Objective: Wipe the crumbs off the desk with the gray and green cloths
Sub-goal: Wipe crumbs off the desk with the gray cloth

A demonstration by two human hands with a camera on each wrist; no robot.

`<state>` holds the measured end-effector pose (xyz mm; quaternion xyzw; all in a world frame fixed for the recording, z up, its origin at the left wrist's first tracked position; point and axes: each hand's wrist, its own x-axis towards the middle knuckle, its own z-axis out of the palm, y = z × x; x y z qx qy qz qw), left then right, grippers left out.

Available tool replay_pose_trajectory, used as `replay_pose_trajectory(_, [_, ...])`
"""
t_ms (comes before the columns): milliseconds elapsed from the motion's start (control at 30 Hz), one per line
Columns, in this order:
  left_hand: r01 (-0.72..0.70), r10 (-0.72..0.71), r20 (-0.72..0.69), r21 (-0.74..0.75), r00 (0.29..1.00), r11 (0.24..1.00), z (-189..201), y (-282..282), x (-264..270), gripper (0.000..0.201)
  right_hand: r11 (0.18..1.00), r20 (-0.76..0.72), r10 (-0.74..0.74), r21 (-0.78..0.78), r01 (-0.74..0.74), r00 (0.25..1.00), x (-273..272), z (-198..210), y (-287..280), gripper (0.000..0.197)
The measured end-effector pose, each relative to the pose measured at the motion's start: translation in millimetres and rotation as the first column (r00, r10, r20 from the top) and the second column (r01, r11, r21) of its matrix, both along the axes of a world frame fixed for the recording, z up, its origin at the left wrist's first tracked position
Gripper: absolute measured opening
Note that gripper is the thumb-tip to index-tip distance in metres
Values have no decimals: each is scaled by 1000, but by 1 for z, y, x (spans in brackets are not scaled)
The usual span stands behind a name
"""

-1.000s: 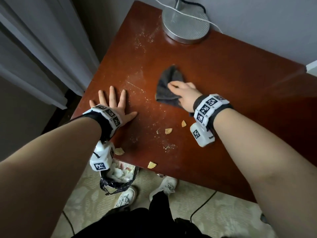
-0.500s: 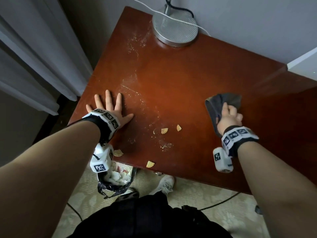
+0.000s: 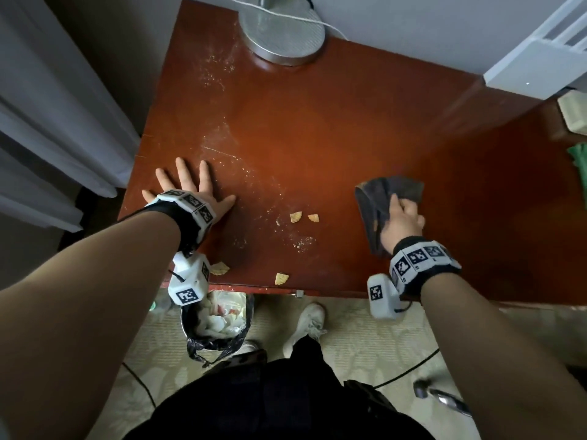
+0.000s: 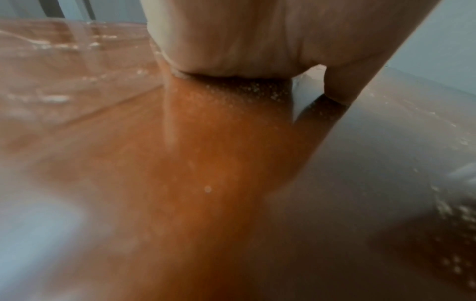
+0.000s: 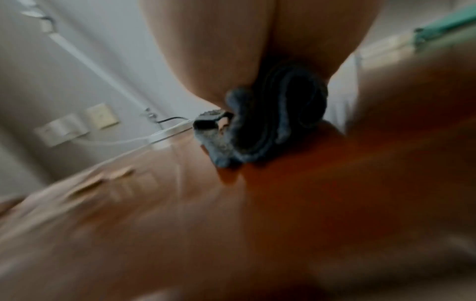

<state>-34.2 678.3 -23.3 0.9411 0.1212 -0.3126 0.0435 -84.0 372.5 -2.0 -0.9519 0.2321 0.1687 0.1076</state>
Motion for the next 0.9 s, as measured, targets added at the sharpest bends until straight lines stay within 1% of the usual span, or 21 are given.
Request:
replay_pose_trajectory(33, [3,-3,1,0,1000,1000,-1,0,0,89,1000,-43,-11,-18,10,999,-13,-2,4,60])
replay_pose_trajectory(67, [6,-6,2,-5,1000,1000,-2,1,0,89,999,-67,9,-30,-11,998,-25,-4,11,61])
replay_pose_trajectory(167, [5,-5,13,-27,1000,1000,-1,2,-1,89,994,-48,104,-36,-106,993,-51,-11,31,62])
replay_pose_trajectory(267, [35,-34,20,-74,999,997,6,7,-8,80,992,-35,119,-26,-120,992,-54,-13,37,60])
replay_pose_trajectory(367, [123,-120,32,-117,992,985,8,24,-28,69,996,-19,93,6,-93,995,-53,-13,31,62])
replay_pose_trajectory(433, [196,-194,44,-69,980,978,5,41,-49,67,997,2,71,20,-71,997,-54,-13,31,61])
replay_pose_trajectory(500, [256,-256,51,-7,965,967,1,54,-68,66,998,-13,54,20,-53,998,-57,-12,35,61])
replay_pose_trajectory(600, [274,-276,51,41,960,961,-2,63,-81,65,999,-28,47,4,-46,999,-65,-12,42,61])
replay_pose_trajectory(733, [276,-276,42,24,960,961,2,61,-82,65,1000,-18,-17,-23,17,1000,-79,-14,66,63])
replay_pose_trajectory(900, [342,-343,23,39,939,939,-1,68,-79,69,986,-61,-165,-31,164,984,-76,-12,116,66])
